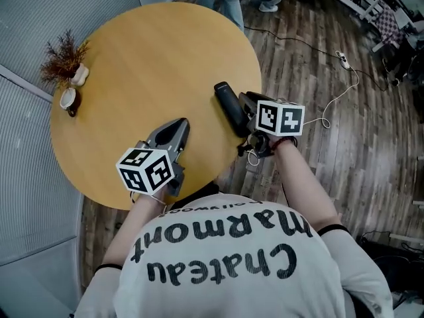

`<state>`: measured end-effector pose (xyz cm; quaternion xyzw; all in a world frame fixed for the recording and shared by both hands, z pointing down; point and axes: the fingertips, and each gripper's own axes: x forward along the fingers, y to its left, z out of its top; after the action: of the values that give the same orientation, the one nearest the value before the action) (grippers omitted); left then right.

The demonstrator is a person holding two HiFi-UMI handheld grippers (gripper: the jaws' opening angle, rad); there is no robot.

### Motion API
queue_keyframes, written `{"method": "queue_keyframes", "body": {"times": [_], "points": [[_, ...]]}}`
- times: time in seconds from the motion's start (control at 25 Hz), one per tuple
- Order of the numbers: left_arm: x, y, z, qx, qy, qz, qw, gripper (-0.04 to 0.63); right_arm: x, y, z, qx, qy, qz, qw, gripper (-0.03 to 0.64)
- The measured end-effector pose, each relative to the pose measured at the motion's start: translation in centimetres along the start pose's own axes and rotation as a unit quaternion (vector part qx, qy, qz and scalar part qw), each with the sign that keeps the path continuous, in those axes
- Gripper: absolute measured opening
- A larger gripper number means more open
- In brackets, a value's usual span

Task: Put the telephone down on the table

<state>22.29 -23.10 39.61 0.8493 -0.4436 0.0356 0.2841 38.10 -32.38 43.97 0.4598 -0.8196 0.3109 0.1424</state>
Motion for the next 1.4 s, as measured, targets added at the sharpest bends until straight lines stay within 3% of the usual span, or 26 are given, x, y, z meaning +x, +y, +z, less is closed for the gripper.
{"method": "queue_keyframes", "body": {"times": [0.04, 0.28, 0.56, 1.04, 1.4], "points": [[0.1, -0.6, 0.0, 0.004, 0.001, -0.005, 1.0, 0.006, -0.9, -0.2, 0.3, -0.003, -0.013, -0.006, 1.0, 0.043], [0.3, -3.5, -0.1, 0.018, -0.002, -0.027, 0.9995, 0.006, -4.4, 0.2, 0.1, -0.033, -0.033, -0.007, 0.999, 0.017], [-1.3, -7.1, 0.7, 0.025, -0.021, -0.067, 0.9972, 0.006, -8.1, 2.2, -1.3, -0.051, -0.045, 0.012, 0.998, 0.015], [-1.3, -8.3, -0.3, 0.041, -0.011, -0.074, 0.9964, 0.006, -10.9, 2.1, -2.0, -0.087, -0.043, -0.01, 0.995, 0.014], [-1.5, -7.9, -0.7, 0.042, -0.007, -0.066, 0.9969, 0.006, -11.3, 2.3, -2.2, -0.093, -0.044, -0.002, 0.995, 0.014]]}}
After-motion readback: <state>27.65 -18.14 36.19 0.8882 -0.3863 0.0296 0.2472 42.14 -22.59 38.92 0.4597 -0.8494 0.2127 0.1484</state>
